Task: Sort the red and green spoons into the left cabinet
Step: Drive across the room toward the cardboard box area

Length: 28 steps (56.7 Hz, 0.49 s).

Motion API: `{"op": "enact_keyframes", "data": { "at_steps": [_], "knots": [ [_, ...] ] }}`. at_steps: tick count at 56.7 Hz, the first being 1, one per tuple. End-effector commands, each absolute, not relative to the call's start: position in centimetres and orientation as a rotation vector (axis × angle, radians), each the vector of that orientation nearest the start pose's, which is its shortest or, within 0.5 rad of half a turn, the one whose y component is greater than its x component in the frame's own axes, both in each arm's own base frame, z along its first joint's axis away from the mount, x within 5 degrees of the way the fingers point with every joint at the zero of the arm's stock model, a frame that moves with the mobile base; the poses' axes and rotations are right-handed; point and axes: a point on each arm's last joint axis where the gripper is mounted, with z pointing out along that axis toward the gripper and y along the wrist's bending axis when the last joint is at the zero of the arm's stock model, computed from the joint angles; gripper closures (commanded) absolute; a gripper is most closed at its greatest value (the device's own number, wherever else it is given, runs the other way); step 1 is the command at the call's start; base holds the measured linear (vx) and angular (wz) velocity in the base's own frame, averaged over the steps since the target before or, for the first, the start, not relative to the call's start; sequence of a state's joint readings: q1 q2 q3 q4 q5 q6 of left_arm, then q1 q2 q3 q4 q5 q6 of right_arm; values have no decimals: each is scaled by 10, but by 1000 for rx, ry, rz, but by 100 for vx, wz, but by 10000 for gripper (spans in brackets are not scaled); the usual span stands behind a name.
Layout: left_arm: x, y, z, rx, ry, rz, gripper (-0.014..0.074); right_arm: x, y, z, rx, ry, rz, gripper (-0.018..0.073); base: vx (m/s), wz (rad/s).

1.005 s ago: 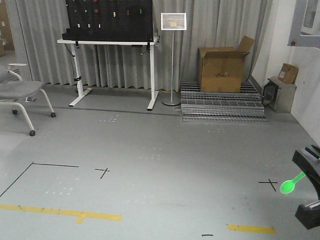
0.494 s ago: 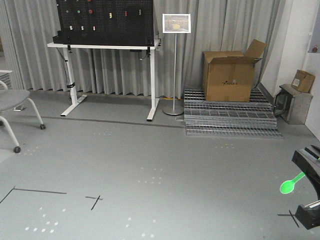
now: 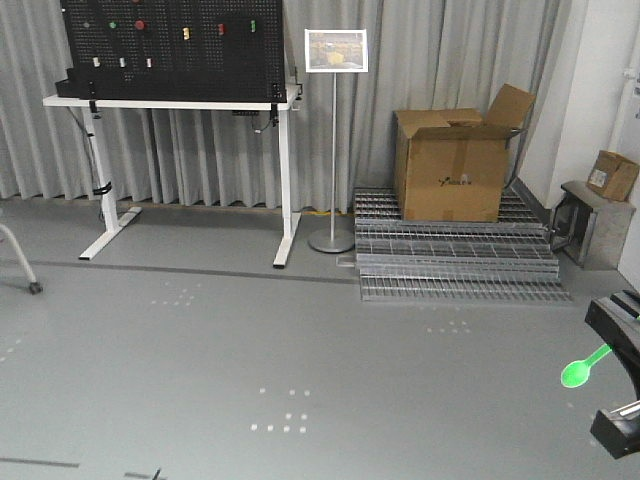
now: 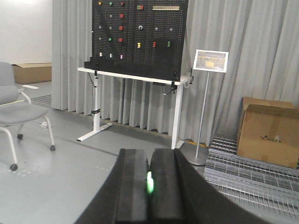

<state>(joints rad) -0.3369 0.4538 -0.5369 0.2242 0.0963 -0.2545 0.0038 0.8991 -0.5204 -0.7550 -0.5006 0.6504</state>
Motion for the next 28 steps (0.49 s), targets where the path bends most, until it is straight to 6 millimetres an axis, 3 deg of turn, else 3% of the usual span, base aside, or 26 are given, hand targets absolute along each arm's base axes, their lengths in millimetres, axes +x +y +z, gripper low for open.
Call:
{"op": "enact_keyframes", "data": {
  "at_steps": [1, 28],
  "knots": [
    [90, -31, 368, 206, 1386, -310, 600, 184, 33, 343, -304, 1360, 254, 565, 61, -6],
    [90, -31, 368, 206, 1386, -310, 600, 184, 33, 343, -304, 1360, 254, 565, 61, -1]
  ]
}}
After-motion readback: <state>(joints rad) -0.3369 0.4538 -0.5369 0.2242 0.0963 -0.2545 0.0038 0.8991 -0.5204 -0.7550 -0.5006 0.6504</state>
